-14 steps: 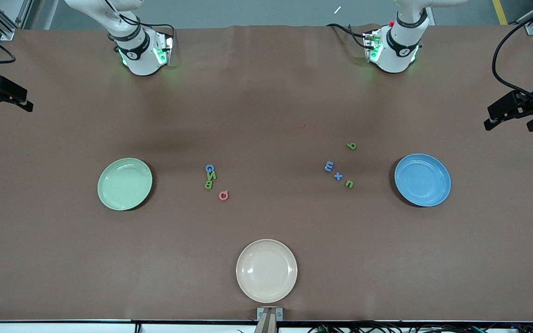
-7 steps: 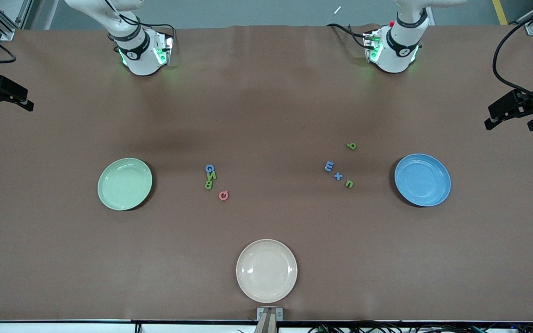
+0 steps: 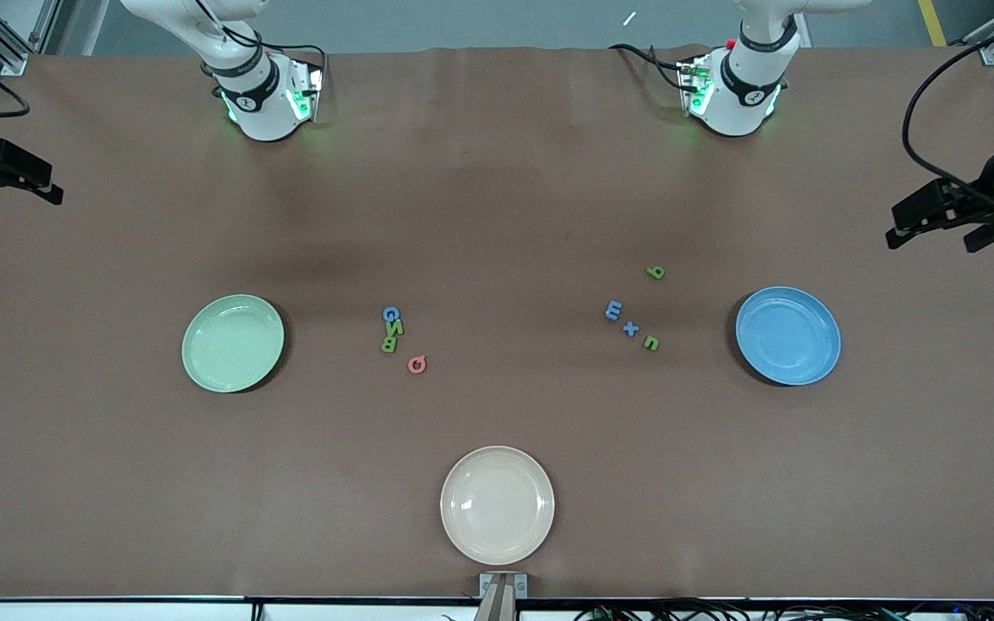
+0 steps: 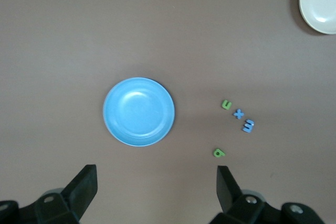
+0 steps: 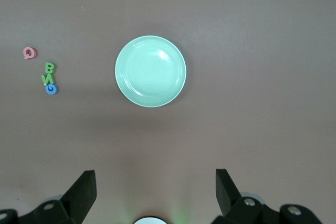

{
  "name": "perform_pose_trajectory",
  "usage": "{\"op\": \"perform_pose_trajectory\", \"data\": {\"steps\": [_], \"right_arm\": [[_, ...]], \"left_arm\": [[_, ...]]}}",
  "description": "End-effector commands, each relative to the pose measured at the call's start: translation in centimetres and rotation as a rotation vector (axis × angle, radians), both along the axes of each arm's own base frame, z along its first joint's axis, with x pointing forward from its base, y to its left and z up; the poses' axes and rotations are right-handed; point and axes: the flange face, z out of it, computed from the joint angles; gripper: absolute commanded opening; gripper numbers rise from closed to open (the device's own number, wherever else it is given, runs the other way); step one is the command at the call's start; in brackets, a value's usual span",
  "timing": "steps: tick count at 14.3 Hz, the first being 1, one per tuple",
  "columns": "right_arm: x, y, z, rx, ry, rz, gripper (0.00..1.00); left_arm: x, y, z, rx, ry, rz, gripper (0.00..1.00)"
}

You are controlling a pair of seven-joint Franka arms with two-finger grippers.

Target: Sort upper and lower case letters into plates

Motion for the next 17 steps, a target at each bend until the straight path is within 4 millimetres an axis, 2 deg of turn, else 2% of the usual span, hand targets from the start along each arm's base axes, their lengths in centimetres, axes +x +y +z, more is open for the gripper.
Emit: {"op": "perform_pose_trajectory", "data": {"steps": [1, 3, 4, 6, 7, 8, 10, 14, 15, 17], "right_arm": [[4.8, -0.8, -6.2, -0.001, 0.094, -0.018, 1.00], [6.9, -1.4, -9.0, -0.022, 0.133, -0.016, 1.00], [7.5, -1.5, -9.3, -0.039, 0.132, -0.007, 1.00], [8.0, -0.1, -9.5, -0.056, 0.112, -0.003, 1.00], [8.4, 1.3, -9.7, -0.042, 0.095, -0.007, 1.00], [8.8, 2.6, -10.5, 0.007, 0.094, -0.024, 1.00], [9.7, 5.3, -13.6, 0.079, 0.075, -0.099, 1.00], [10.6, 16.1, -19.8, 0.058, 0.037, -0.140, 1.00], [10.9, 21.5, -22.2, 0.051, 0.011, -0.191, 1.00], [11.1, 26.0, -25.8, 0.042, -0.020, -0.229, 1.00]], "left_arm": [[2.1, -3.2, -3.9, -0.020, 0.041, -0.029, 1.00], [3.7, -6.4, -7.5, -0.015, 0.066, -0.069, 1.00], [4.3, -7.9, -9.4, -0.011, 0.080, -0.067, 1.00], [5.1, -11.3, -12.7, -0.004, 0.086, -0.065, 1.00], [5.3, -12.6, -14.6, -0.002, 0.089, -0.080, 1.00], [5.5, -13.6, -16.2, 0.002, 0.093, -0.094, 1.00], [5.6, -16.5, -20.0, 0.017, 0.099, -0.148, 1.00], [4.7, -20.2, -27.4, 0.031, 0.072, -0.224, 0.99], [3.8, -20.2, -30.5, 0.050, 0.060, -0.259, 0.99], [2.8, -20.4, -33.0, 0.065, 0.029, -0.287, 0.99]]}}
